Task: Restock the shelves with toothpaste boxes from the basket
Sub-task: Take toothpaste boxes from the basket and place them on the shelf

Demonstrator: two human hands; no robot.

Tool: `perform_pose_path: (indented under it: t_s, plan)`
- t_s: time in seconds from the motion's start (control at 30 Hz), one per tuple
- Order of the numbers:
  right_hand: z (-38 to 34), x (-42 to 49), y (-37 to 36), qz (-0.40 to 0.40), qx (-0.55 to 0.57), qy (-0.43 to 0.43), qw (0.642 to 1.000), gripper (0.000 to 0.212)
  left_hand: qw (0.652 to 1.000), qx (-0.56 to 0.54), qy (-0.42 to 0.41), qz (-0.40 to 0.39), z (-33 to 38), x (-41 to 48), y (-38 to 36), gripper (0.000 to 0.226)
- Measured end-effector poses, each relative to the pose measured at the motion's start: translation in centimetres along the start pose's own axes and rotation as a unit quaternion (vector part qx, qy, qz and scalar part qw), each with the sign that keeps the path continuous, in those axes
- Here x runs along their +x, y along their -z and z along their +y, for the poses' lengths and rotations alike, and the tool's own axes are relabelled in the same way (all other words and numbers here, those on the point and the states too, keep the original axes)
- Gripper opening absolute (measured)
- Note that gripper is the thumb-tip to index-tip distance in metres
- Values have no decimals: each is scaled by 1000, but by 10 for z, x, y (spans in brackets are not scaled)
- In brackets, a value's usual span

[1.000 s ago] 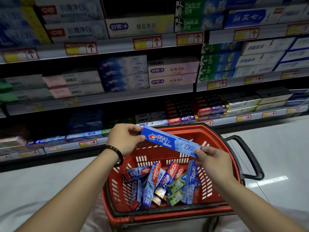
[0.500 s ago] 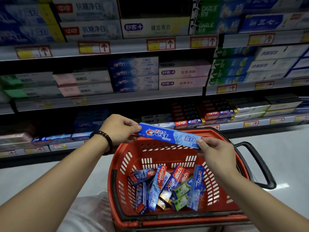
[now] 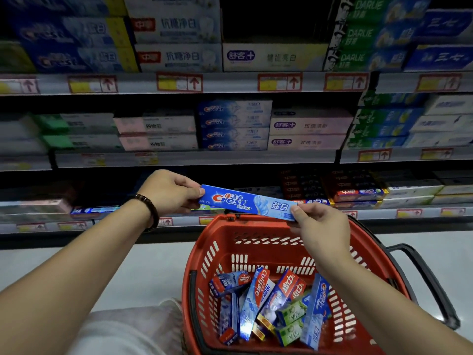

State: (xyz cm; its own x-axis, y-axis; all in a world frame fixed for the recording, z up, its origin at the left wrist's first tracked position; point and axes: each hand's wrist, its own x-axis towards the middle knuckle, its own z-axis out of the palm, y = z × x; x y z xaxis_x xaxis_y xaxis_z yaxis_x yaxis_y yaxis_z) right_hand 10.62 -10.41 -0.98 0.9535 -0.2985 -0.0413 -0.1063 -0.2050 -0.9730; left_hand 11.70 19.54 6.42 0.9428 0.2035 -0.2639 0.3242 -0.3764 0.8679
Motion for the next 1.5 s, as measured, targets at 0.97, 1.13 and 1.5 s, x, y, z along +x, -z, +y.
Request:
perform_pose_path:
  t_s: [0.97, 1.13, 1.5]
  plan:
    - [-13, 15, -185, -124, -58, -16, 990, 18, 967, -73, 6, 244, -136, 38, 90, 4]
    - [-13, 20, -219, -136, -75, -37, 987, 6, 960, -79, 34, 267, -158, 57, 97, 13]
    - [-4, 32, -286, -173, -136, -44, 975, 9, 946, -52, 66, 315, -201, 98, 107, 21]
